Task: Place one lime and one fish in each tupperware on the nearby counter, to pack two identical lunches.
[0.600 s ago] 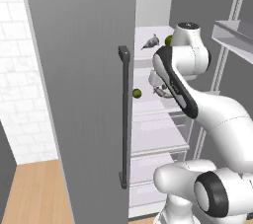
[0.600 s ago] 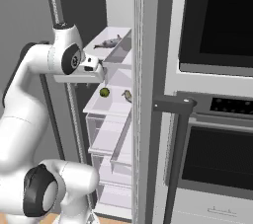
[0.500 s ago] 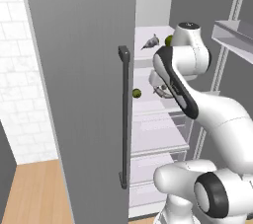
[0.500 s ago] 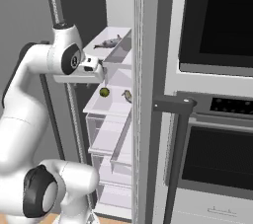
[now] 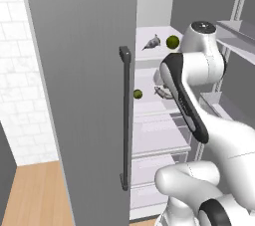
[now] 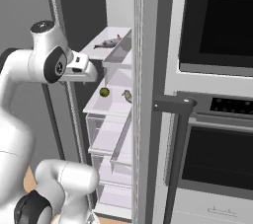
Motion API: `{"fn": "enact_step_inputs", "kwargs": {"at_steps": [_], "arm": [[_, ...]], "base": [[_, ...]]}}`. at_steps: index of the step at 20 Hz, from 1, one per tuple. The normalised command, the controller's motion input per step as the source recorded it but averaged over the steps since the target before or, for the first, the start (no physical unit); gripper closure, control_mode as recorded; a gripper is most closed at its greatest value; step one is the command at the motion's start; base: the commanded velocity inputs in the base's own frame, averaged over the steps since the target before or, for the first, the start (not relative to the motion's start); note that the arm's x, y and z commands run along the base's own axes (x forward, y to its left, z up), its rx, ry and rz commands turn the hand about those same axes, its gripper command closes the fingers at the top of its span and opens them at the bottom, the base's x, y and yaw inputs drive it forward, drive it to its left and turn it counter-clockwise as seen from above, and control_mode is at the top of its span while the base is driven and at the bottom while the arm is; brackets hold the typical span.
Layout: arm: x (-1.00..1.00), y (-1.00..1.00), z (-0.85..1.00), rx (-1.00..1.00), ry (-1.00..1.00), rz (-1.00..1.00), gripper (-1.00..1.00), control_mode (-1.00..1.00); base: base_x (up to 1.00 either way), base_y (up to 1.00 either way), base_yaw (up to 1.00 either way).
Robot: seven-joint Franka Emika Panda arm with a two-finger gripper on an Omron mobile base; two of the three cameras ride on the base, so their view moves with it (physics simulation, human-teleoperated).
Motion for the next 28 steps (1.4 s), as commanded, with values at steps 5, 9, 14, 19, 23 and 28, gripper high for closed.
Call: {"fn": "enact_step_inputs", "kwargs": {"at_steps": [5, 9, 14, 19, 23, 28], "arm": [[-0.08, 0.00, 0.54, 0.02, -0.17, -0.29, -1.00, -1.00], [0.00, -0.12, 0.69, 0.13, -0.07, -0.16, -1.00, -1.00], [0.00, -0.27, 0.56, 0.20, -0.06, -0.08, -1.00, -1.00], [0.07, -0.21, 0.36, 0.14, -0.17, -0.10, -1.00, -1.00], [0.35, -0.11, 0.12, 0.10, -0.22, -0.10, -1.00, -1.00], [0.55, -0.14, 0.11, 0.20, 0.01, -0.03, -1.00, -1.00]], "base": [[0.00, 0.00, 0.00], [0.00, 0.00, 0.00], [0.00, 0.00, 0.00], [0.00, 0.00, 0.00], [0.00, 0.00, 0.00], [0.00, 0.00, 0.00]]}}
